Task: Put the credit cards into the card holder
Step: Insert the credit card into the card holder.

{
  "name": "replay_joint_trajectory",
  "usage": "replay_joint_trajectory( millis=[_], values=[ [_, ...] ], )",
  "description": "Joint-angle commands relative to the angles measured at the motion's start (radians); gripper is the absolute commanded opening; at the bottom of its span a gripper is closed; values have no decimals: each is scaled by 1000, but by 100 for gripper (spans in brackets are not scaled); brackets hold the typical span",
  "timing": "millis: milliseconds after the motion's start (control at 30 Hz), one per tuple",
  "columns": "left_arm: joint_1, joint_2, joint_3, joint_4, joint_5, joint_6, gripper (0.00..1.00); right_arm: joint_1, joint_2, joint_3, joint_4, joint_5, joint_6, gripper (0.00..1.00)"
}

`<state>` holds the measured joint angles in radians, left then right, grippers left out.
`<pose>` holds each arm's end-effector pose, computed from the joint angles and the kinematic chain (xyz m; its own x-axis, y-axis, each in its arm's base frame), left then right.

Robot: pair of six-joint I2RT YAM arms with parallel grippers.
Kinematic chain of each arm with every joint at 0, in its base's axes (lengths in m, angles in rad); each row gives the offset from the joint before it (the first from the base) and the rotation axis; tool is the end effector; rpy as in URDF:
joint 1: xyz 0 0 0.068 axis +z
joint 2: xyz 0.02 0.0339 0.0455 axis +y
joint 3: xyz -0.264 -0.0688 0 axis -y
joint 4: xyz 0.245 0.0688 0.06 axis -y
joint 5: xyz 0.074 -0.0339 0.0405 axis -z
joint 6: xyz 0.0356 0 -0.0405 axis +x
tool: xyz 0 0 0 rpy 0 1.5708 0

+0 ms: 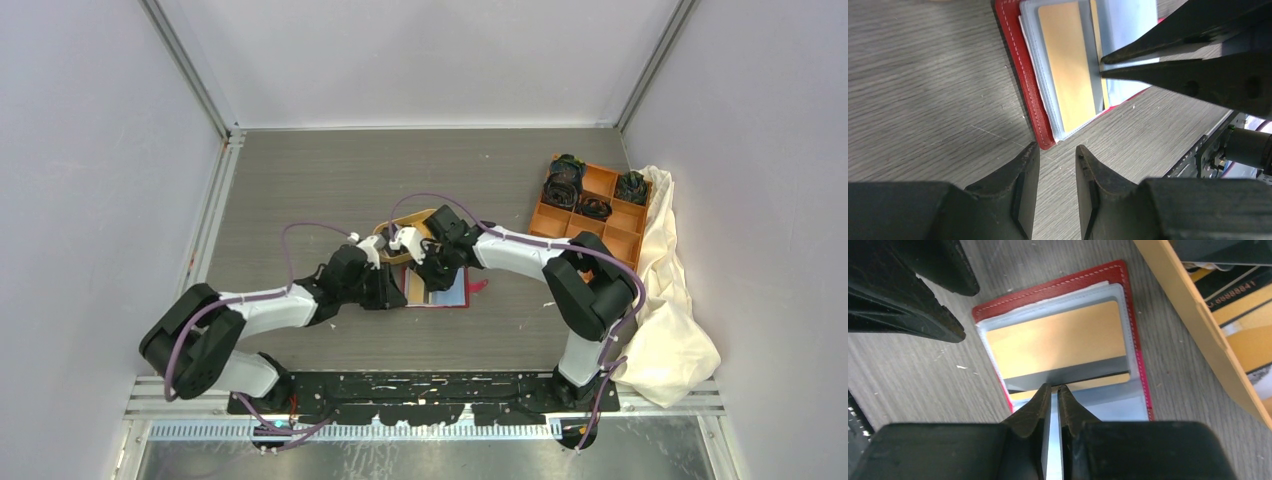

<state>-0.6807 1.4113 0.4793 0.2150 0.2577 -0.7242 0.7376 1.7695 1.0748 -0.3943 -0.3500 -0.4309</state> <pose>0.1917 -0.1669 0.1420 -0.8846 -0.1080 -0.4536 0.2293 0.7463 -0.6248 0.2497 0.2434 0.1664 -0.2829 -0.7872 -0.5479 -0.9548 0.2857 0.0825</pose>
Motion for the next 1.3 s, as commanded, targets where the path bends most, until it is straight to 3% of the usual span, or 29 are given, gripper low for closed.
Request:
replay_joint_trajectory(
  millis=[0,333,667,1000,1267],
  values=[
    [-1,-112,-6,-41,-82,30,35,-25,-36,47,-32,-121,24,16],
    [42,-60,61,-144,-165,83,33,-68,-14,69,-32,-45,96,14],
    [42,57,107,-95,-112,75,29,-66,49,87,-19,8,143,9],
    [35,132,80,-11,-28,46,26,-59,75,89,12,-62,220,9],
    [3,132,61,7,-25,26,25,-66,76,83,31,-112,253,16]
  ],
)
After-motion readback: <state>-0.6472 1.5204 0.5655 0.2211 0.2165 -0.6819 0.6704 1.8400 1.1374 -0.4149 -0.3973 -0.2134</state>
